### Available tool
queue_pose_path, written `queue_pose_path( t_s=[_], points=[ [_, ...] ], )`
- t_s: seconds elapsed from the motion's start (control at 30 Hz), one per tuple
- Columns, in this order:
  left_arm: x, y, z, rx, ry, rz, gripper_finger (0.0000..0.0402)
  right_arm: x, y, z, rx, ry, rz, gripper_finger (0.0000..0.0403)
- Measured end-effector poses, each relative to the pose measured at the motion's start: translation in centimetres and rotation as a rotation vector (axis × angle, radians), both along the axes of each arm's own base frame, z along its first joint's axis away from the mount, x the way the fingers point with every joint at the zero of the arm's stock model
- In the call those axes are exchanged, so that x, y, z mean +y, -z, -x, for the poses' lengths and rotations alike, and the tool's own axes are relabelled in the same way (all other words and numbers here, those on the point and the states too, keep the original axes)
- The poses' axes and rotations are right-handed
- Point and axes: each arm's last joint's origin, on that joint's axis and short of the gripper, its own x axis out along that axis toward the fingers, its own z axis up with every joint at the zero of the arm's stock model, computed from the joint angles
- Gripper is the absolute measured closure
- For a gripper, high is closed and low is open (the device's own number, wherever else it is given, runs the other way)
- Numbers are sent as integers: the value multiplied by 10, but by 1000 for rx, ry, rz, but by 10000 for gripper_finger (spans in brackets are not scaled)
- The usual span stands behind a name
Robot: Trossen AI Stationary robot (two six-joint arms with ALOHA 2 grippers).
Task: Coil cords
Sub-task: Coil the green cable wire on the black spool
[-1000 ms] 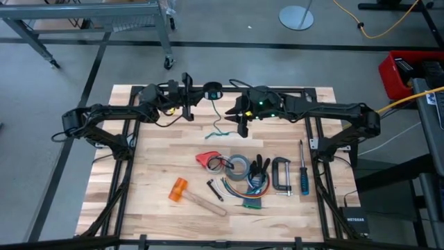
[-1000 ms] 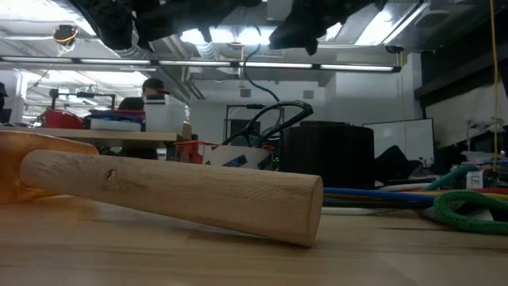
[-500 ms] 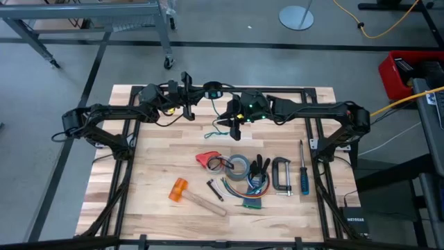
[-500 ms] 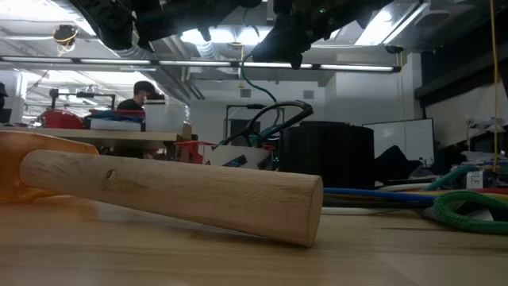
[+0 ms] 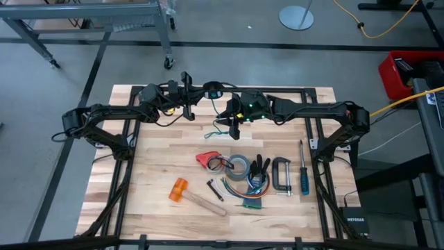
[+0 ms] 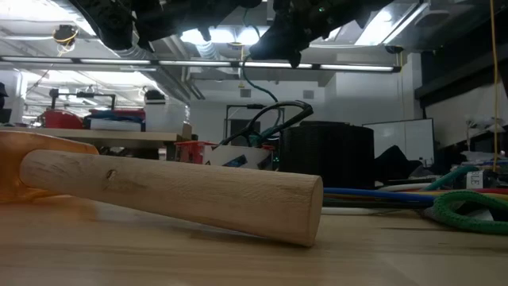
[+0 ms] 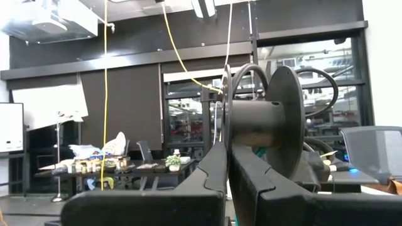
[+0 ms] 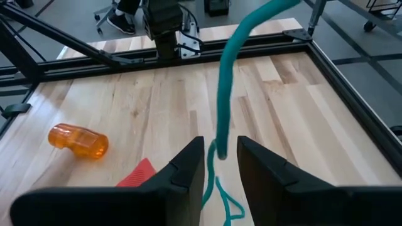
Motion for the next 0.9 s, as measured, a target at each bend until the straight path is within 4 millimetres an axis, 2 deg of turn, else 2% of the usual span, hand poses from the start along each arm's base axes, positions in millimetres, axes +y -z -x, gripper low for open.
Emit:
queue_pose_path(
  t_s=[0.17, 0.37, 0.5, 0.6, 0.9],
  points=[
    [0, 0, 0, 0, 1, 1, 401, 0, 0, 0, 4, 1, 0, 318],
    [0, 1, 0, 8, 32, 22, 401, 0, 1, 0, 11, -1, 3, 391],
    [-1, 1, -1, 18, 64, 30, 401, 0, 2, 2, 25, 2, 1, 385],
    [-1, 3, -1, 45, 66, 40, 401, 0, 2, 5, 55, 24, 7, 395],
    [-4, -2, 10, 163, 36, 26, 401, 0, -6, 24, 154, 146, 58, 398]
  ],
)
